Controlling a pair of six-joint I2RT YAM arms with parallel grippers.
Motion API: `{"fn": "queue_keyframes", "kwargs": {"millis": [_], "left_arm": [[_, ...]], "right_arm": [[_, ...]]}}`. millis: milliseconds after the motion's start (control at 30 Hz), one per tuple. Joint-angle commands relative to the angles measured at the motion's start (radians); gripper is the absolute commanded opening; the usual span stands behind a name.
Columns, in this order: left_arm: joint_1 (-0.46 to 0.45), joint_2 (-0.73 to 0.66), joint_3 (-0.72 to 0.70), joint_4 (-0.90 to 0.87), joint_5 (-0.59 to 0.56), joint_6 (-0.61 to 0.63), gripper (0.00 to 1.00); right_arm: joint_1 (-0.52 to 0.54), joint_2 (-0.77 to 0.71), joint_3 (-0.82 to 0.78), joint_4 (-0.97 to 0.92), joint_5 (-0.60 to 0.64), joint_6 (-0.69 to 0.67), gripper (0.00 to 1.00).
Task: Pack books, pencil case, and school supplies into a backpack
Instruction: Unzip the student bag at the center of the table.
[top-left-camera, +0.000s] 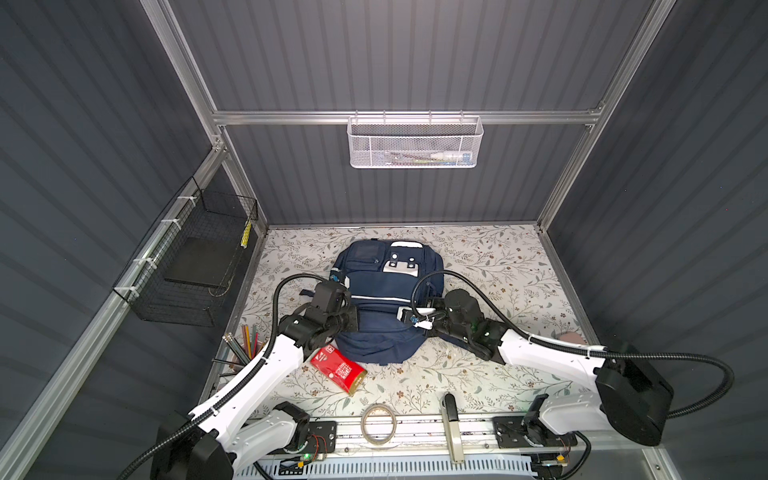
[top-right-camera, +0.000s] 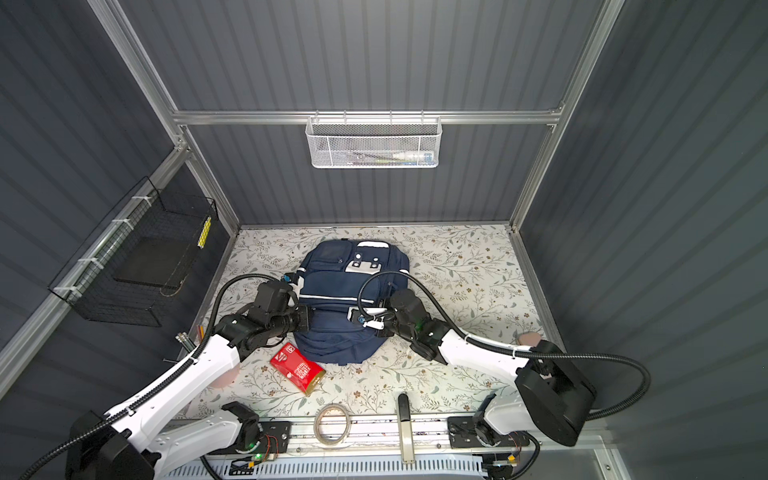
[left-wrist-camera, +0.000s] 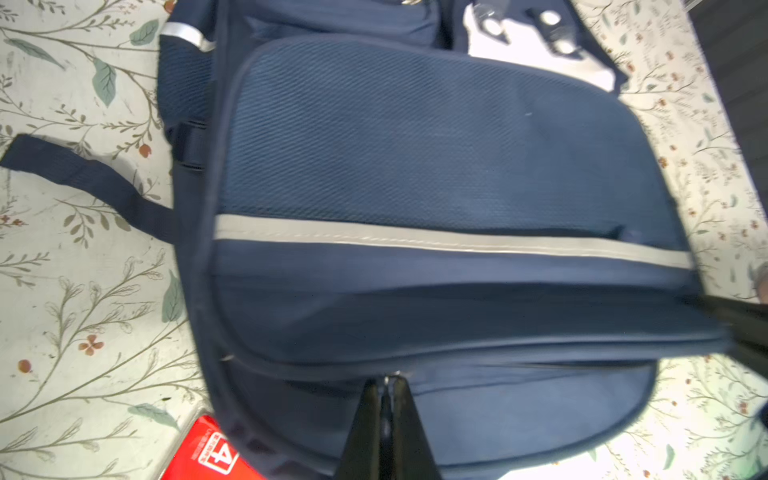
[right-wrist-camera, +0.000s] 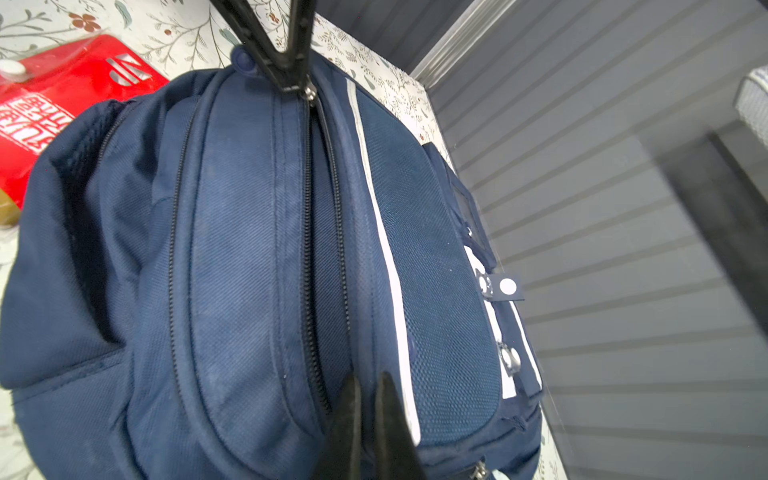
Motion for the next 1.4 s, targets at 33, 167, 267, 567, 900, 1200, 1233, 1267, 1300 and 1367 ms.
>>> {"fn": "queue_keyframes", "kwargs": {"millis": [33,167,267,567,900,1200,1233,1267,1300,1367], "left_arm": [[0.045,0.031,0.037,0.031,-0.026,0.024,0.00],[0.038,0.045,0.033,0.102,0.148,0.038,0.00],[-0.016,0.053,0.038,0.114,0.186,0.047,0.00],[-0.161,0.059,0.037,0.165,0.209,-0.038,0.00],[-0.164,0.096,0.061,0.179,0.198,-0.027,0.00],[-0.164,0.113,0.048,0.196,0.197,-0.047,0.00],[-0.164,0.113,0.047,0.195,0.198,-0.046,0.00],[-0.164,0.113,0.048,0.193,0.197,-0.046,0.00],[-0.164,0.114,0.049,0.193,0.195,-0.046,0.00],[-0.164,0.113,0.052,0.189,0.197,-0.046,0.00]], "right_arm": [[-0.094,-0.051,-0.043,-0.086,0.056,0.010,0.00],[-0.159,-0.008,-0.033,-0.032,0.154,0.035,0.06],[-0.157,0.031,-0.035,0.043,0.229,0.040,0.23],[-0.157,-0.107,-0.070,0.069,0.166,0.411,0.53],[0.014,-0.268,-0.052,-0.178,0.092,0.344,0.59],[0.104,-0.084,-0.024,-0.107,0.113,0.371,0.67],[0.112,-0.060,-0.009,-0.108,0.116,0.366,0.68],[0.118,-0.040,0.003,-0.110,0.117,0.361,0.68],[0.124,-0.020,0.015,-0.109,0.124,0.358,0.68],[0.127,0.006,0.032,-0.103,0.120,0.360,0.69]]}}
